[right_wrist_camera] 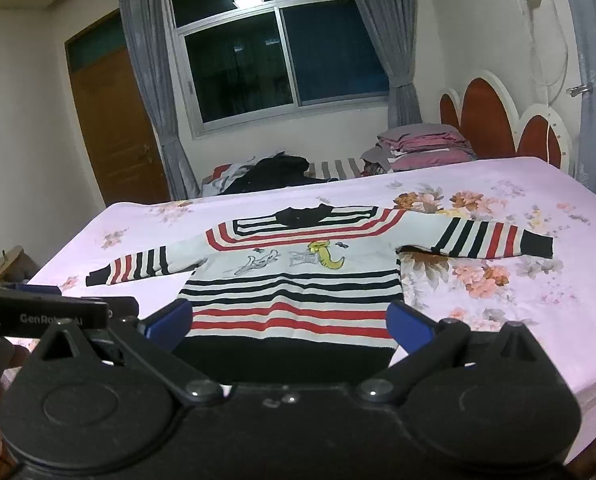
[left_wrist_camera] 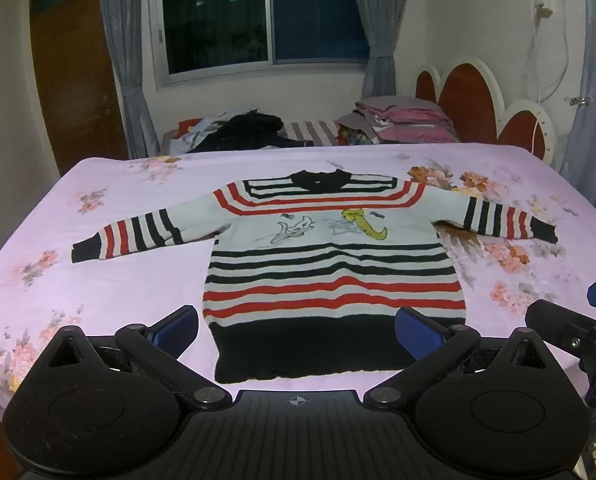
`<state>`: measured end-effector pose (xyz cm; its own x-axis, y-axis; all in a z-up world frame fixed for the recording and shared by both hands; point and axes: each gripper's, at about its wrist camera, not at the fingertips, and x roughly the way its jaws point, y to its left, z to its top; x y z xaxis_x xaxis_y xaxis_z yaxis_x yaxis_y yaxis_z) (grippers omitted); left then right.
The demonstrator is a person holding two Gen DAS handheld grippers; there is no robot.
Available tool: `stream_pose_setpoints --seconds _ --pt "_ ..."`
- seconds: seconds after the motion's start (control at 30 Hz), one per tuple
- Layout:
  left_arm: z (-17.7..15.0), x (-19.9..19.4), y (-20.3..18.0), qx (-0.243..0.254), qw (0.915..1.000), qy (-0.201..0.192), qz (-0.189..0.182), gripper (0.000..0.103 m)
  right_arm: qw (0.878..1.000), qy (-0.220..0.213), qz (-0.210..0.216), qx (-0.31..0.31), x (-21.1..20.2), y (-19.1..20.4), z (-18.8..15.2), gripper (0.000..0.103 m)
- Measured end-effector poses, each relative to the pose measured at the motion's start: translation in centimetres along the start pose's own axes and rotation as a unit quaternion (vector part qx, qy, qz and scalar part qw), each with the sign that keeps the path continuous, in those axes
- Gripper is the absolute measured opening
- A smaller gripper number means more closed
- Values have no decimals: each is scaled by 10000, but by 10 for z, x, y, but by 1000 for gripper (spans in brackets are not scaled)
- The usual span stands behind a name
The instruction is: Fold small clothes
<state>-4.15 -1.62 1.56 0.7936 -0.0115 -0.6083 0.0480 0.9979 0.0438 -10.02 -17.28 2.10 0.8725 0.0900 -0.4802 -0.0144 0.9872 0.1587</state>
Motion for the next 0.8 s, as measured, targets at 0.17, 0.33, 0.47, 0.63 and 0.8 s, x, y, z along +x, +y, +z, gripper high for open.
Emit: stream_pose_setpoints --seconds 0.17,0.33,0.47,0.63,0.8 --pt "0 2 2 -22 10000 34 0 103 10000 12 -18 -5 1 -1 0 103" --pt "0 4 2 -44 10000 44 -15 103 10000 30 -39 -6 4 -3 -2 103" --pt "-1 4 0 -48 10000 71 -5 103 10000 36 -58 -7 4 -2 -2 103" --pt "-1 4 1 -68 9999 81 2 103 10000 39 -76 14 4 -3 -3 103" --pt "-1 4 1 -82 9999 85 18 103 9999 38 -102 39 4 -3 -3 103"
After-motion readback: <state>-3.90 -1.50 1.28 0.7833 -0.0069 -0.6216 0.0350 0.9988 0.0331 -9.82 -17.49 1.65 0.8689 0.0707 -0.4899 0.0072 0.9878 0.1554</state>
